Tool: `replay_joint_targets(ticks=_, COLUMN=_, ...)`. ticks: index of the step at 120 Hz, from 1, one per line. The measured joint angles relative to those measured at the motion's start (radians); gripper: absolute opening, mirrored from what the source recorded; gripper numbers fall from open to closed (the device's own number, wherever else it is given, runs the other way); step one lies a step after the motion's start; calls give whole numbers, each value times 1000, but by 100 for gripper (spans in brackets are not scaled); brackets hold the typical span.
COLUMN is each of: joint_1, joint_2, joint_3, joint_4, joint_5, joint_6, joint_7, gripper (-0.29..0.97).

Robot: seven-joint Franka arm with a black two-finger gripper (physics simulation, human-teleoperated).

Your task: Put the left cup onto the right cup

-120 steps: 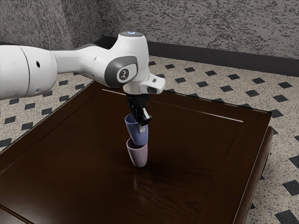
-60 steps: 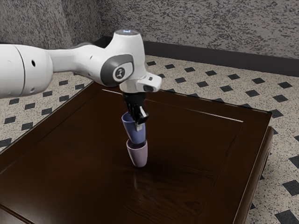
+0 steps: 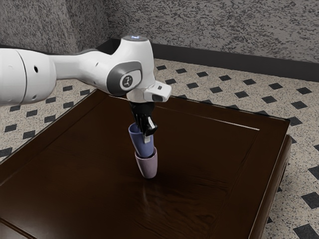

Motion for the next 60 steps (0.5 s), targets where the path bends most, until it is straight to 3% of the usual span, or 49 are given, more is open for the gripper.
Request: replay_joint_targets(ticks=60, joint_1=1, joint_2=17, joint_3=2, joint_4=-6, joint_5=1, joint_6=12, joint_7=0, gripper=-11)
